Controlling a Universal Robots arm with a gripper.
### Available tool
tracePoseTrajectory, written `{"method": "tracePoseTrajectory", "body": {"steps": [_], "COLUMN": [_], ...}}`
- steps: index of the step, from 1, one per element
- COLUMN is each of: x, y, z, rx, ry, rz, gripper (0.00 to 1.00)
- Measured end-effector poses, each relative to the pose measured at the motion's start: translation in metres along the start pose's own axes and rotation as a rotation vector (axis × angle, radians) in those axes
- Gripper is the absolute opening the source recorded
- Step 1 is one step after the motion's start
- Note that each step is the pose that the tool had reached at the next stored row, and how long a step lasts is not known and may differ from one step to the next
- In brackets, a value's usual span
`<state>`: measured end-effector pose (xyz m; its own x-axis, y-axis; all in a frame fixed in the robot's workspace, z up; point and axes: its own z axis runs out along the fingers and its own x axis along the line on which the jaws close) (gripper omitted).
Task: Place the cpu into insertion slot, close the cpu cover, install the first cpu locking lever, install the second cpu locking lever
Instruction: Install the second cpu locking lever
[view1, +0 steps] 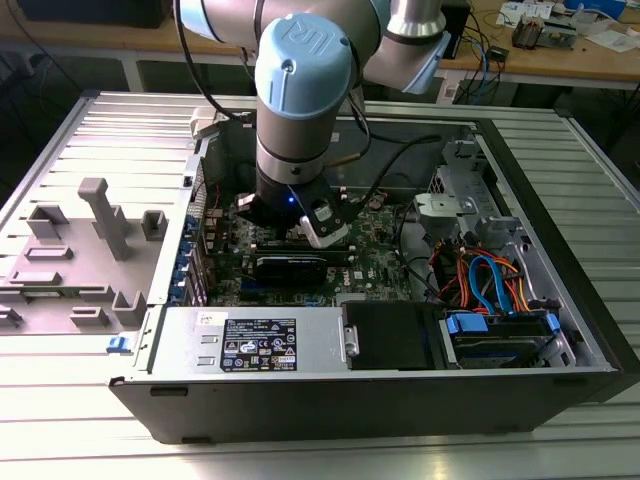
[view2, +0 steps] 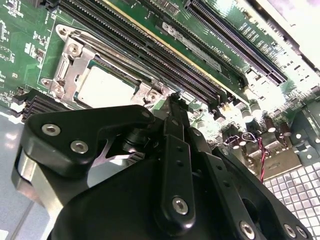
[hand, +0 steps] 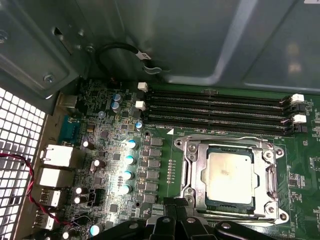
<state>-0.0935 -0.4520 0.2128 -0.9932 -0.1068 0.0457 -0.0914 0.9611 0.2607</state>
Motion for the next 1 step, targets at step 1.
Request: {"method": "tracePoseTrajectory", "body": {"steps": [1], "x": [0.0000], "y": [0.0000], "z": [0.0000], "rx": [-0.0001], "ry": [0.0000], "rz": [0.000], "gripper": [0.11]}}
